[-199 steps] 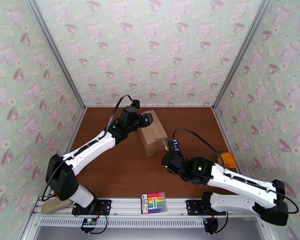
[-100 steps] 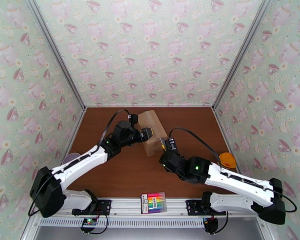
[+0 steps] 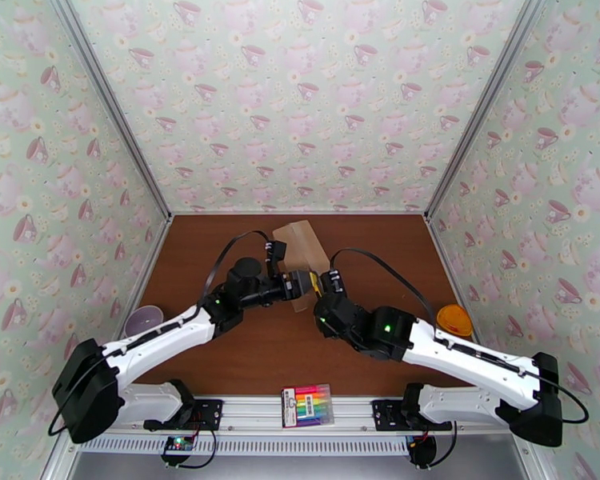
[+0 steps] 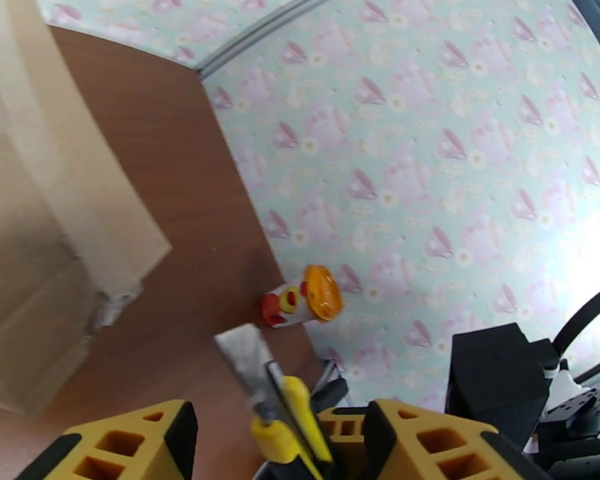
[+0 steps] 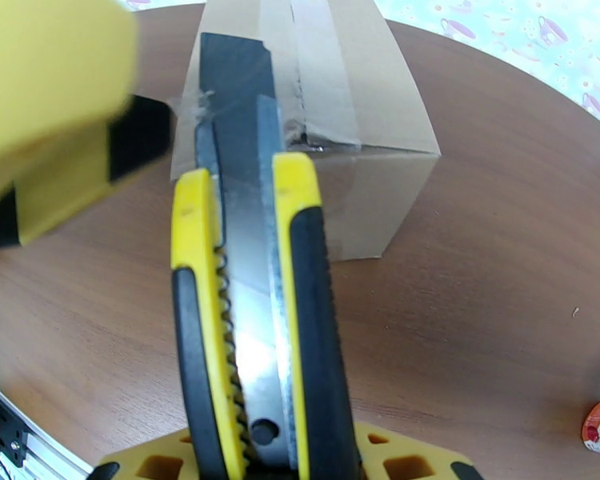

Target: Unpack the express box

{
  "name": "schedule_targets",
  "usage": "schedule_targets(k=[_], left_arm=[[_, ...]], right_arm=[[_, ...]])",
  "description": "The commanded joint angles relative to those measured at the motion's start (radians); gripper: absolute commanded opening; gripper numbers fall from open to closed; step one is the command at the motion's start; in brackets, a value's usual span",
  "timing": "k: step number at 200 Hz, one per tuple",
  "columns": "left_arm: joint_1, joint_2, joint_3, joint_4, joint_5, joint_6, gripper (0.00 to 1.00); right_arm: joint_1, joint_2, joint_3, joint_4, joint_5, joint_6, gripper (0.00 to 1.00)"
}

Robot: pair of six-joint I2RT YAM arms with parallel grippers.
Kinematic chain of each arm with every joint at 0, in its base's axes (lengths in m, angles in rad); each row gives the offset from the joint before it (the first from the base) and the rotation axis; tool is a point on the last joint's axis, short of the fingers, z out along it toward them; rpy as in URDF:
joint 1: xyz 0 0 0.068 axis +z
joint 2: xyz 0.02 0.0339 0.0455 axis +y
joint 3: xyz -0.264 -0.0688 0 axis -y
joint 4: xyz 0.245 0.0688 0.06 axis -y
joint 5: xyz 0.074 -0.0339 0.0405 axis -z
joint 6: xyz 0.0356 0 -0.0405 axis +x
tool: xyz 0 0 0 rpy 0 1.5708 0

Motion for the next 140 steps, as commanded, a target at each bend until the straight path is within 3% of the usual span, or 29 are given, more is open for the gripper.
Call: schedule_targets(k=[1, 79, 140], left_arm=[[-0.01, 0.035, -0.003, 0.084, 0.041, -0.03, 0.6], [-0.027, 0.103, 0.006, 0.178, 0.065, -0.08, 0.46], [-0.039, 0.136, 0.017, 0.201, 0.082, -0.099, 0.43]], right_arm=[[-0.008, 0.005, 0.034, 0.025, -0.018, -0.019, 0.0], [-0.019, -0.009, 0.03, 0.041, -0.024, -0.025, 0.0], [-0.027, -0.022, 0.027, 0.052, -0.018, -0.028, 0.0]])
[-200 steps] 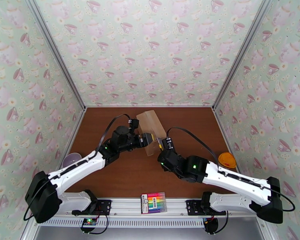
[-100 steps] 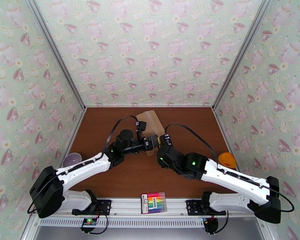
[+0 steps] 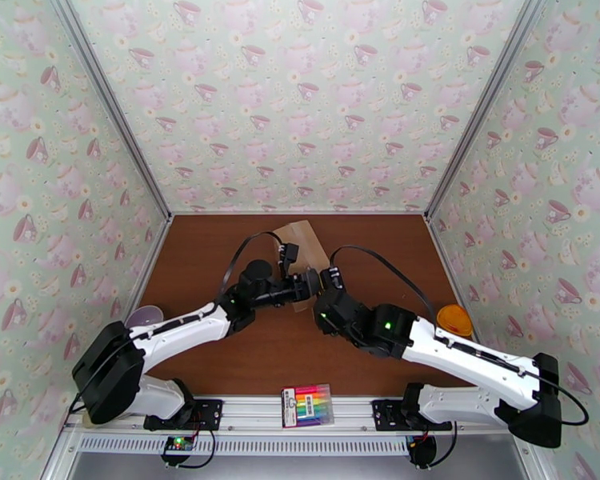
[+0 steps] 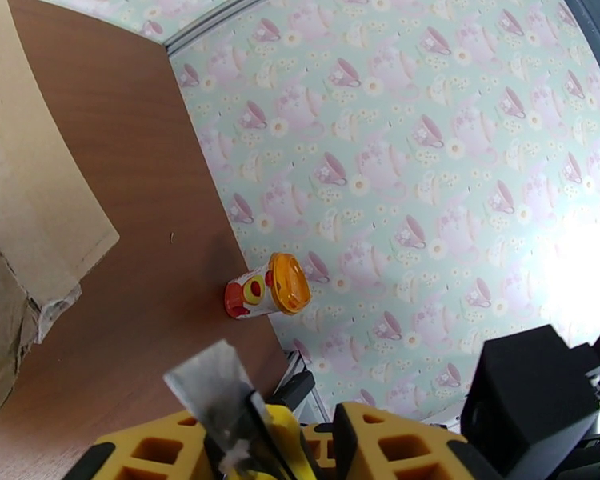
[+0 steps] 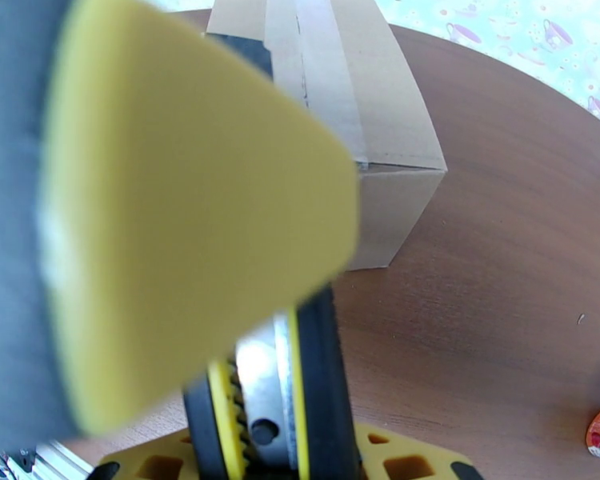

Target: Unpack the express box

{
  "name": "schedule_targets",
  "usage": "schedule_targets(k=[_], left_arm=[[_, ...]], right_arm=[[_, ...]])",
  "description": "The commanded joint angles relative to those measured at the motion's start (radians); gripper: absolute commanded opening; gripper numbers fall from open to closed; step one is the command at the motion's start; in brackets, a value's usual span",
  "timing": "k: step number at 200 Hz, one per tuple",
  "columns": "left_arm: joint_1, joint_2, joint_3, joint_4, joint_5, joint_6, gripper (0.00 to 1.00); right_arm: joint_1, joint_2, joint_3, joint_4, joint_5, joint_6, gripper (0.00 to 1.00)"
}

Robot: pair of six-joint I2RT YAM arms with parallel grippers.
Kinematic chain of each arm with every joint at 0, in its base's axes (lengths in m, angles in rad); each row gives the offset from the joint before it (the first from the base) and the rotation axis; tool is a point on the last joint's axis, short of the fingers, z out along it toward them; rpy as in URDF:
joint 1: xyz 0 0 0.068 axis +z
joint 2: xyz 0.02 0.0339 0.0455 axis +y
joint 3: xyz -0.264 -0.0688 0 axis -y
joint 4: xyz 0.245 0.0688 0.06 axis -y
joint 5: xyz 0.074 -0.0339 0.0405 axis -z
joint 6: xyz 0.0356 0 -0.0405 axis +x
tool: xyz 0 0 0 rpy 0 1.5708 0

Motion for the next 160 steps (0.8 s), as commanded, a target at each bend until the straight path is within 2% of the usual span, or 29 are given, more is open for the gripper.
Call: schedule_targets(k=[1, 27, 53, 99, 125, 153, 160], left_arm=[[-0.008, 0.016, 0.017, 0.038, 0.029, -0.011, 0.43], [-0.014, 0.02, 0.021, 0.033, 0.038, -0.01, 0.42], [-0.019, 0.023, 0.021, 0.033, 0.042, -0.01, 0.29], [-0.021, 0.028, 0.023, 0.051, 0.039, -0.013, 0.14], [-0.022, 0.033, 0.021, 0.065, 0.036, -0.018, 0.0], [-0.022, 0.036, 0.019, 0.08, 0.026, -0.023, 0.0], [-0.022, 0.038, 0.019, 0.084, 0.023, -0.026, 0.0]], right_arm=[[-0.009, -0.022, 0.027, 0.028, 0.0, -0.017, 0.0], [-0.014, -0.027, 0.027, 0.035, -0.004, -0.019, 0.0], [-0.019, -0.03, 0.025, 0.042, -0.012, -0.02, 0.0], [-0.023, -0.033, 0.021, 0.052, -0.025, -0.016, 0.0], [-0.023, -0.032, 0.021, 0.058, -0.032, -0.017, 0.0], [-0.023, -0.027, 0.019, 0.064, -0.039, -0.018, 0.0], [-0.023, -0.025, 0.017, 0.065, -0.041, -0.017, 0.09]])
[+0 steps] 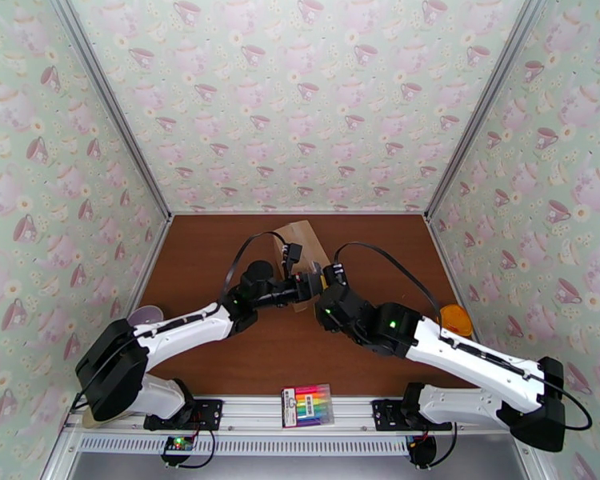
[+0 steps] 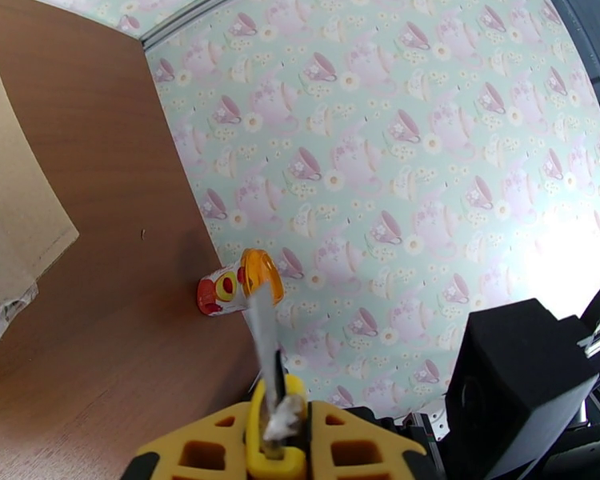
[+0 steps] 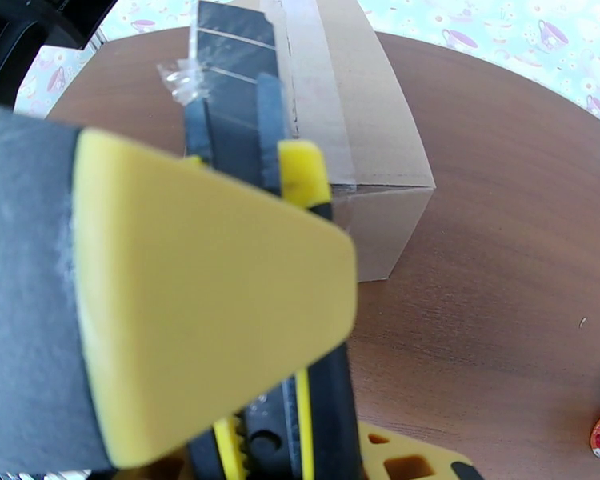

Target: Unpack the express box

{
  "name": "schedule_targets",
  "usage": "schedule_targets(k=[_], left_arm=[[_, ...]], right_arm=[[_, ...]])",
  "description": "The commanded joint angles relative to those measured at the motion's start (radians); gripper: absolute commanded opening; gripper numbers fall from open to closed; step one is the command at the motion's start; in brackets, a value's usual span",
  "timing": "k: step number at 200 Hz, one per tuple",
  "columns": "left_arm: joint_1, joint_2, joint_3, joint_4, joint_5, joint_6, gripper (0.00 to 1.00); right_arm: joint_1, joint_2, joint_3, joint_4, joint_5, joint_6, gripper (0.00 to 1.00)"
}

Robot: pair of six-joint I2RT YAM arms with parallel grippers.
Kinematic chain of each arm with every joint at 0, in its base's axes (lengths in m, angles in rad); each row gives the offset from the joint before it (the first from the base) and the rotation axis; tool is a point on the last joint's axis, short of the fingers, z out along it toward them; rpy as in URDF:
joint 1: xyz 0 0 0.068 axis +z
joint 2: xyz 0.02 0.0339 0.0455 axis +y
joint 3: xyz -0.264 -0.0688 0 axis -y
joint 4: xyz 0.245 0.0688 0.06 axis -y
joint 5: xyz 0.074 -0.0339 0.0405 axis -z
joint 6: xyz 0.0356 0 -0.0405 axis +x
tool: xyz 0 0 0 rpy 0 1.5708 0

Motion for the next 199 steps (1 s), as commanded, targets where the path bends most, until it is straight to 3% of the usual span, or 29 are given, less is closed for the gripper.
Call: schedule_targets(k=[1, 26, 61, 104, 157, 199], left_arm=[[-0.009, 0.026, 0.015, 0.02, -0.002, 0.018, 0.0], [-0.009, 0.03, 0.024, 0.037, -0.007, 0.012, 0.0], [-0.008, 0.031, 0.038, 0.041, -0.024, 0.012, 0.0], [-0.006, 0.029, 0.055, 0.025, -0.049, 0.027, 0.0], [0.03, 0.017, 0.113, -0.014, -0.105, 0.053, 0.0], [0.079, 0.002, 0.216, -0.108, -0.163, 0.116, 0.0]], right_arm=[[-0.002, -0.004, 0.017, 0.043, -0.029, -0.014, 0.11], [-0.002, -0.001, 0.01, 0.049, -0.035, -0.009, 0.38], [-0.007, -0.019, -0.012, 0.073, -0.043, -0.004, 0.57], [-0.024, -0.035, -0.025, 0.088, -0.074, -0.003, 0.71], [-0.035, -0.101, -0.074, 0.082, -0.085, 0.033, 0.79], [-0.105, -0.203, -0.091, 0.115, -0.101, 0.032, 0.86]])
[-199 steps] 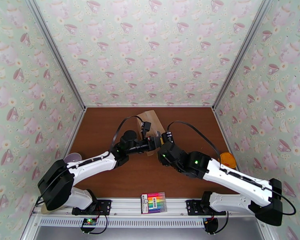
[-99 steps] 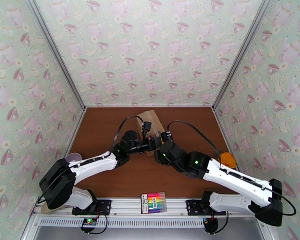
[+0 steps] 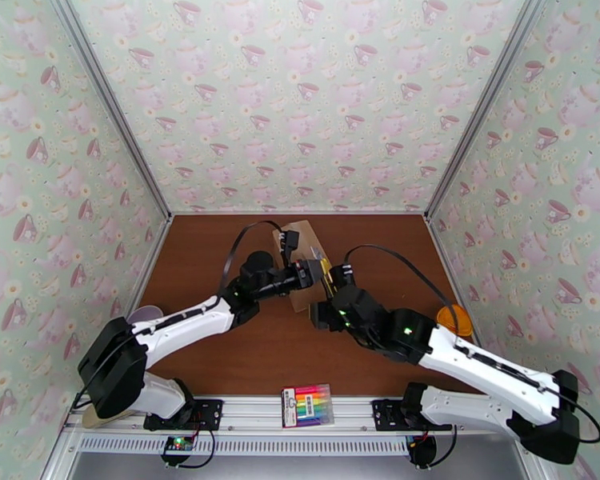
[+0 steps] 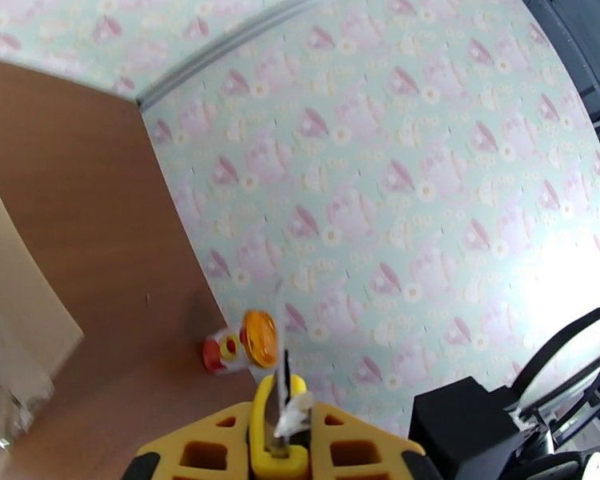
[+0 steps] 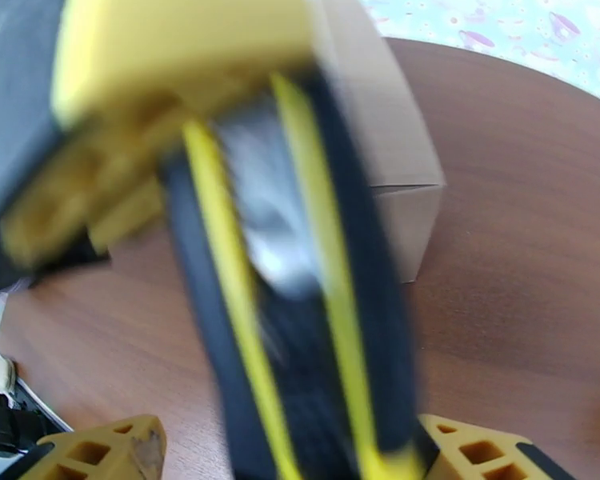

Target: Unpack the express box

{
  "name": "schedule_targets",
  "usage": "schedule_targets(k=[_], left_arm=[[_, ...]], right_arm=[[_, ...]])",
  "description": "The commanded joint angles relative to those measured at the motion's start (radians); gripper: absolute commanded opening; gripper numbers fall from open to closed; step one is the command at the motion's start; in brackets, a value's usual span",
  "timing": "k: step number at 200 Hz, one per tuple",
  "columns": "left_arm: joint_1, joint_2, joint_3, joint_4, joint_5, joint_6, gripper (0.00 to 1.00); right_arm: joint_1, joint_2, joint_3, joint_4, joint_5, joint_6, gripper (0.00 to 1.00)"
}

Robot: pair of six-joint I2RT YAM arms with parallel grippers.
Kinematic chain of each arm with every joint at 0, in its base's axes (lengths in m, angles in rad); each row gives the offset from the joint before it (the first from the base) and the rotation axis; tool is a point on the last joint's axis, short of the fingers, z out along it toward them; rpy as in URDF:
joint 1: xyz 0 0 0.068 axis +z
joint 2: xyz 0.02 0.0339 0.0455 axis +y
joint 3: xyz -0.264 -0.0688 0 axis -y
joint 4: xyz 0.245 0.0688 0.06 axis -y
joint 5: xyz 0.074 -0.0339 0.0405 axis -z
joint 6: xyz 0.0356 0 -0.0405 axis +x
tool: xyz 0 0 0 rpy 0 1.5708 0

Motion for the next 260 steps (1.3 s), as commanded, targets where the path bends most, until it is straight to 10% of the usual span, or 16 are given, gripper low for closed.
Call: schedule_targets(k=[1, 120, 260], left_arm=[[0.031, -0.014, 0.084, -0.053, -0.059, 0.062, 0.0], [0.126, -0.101, 0.283, -0.246, -0.374, 0.155, 0.0], [0.02, -0.1, 0.321, -0.046, -0.56, 0.127, 0.0]], right_arm=[[-0.041, -0.051, -0.004, 0.035, -0.016, 0.006, 0.86], [-0.447, -0.04, -0.101, 0.759, -0.617, 0.171, 0.89], [-0.459, 0.238, -0.17, 1.598, -0.732, 0.467, 0.89]])
